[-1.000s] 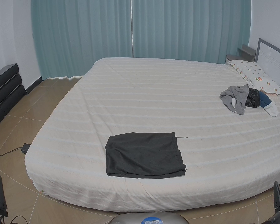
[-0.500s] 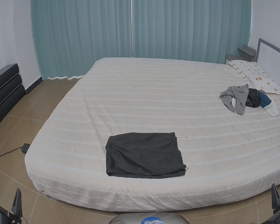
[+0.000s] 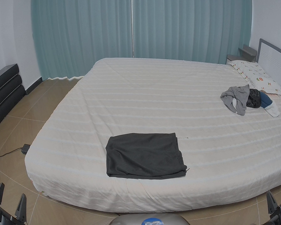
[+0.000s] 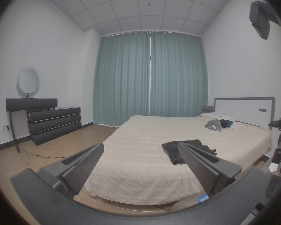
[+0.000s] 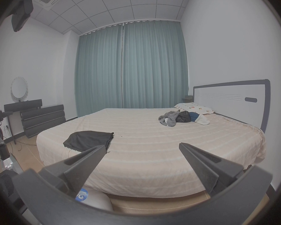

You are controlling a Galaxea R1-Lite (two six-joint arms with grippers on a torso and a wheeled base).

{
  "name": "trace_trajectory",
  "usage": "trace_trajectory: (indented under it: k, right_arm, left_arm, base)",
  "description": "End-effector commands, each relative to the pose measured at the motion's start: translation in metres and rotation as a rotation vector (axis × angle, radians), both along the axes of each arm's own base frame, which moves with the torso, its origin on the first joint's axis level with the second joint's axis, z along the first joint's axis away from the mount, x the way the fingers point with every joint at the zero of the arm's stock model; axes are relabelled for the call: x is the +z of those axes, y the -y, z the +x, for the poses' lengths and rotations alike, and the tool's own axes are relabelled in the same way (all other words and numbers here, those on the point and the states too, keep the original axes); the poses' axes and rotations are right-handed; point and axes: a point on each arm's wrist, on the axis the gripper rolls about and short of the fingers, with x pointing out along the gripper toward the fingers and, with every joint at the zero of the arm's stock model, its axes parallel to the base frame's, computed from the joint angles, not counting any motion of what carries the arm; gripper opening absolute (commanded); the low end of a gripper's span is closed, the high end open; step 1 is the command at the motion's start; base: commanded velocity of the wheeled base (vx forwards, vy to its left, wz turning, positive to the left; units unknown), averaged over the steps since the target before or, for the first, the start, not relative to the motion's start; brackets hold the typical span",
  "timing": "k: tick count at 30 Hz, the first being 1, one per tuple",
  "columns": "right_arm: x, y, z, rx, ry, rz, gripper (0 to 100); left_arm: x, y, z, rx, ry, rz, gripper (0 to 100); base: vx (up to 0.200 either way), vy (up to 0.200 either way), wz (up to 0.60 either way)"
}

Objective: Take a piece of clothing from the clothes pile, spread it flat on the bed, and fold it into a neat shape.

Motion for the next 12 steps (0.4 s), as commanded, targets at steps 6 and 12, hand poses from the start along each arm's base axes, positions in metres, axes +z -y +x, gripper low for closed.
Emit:
trace_trajectory:
  k: [6,12]
  right_arm:
    - [-0.0006,-0.0001,-0.0004,0.006,0.011,-0.002,100]
    - [-0.0006,-0.0002,-0.0004,0.01,0.011,-0.001,100]
  left_arm:
    - [-0.0052,0.0001,0.0007,-0.003,-0.02,0.031,100]
    - [-0.0058,0.0002,0.0008,-0.006,-0.023,0.031,100]
  base:
    - [0.0,0.0,0.0]
    - [0.0,0.0,0.0]
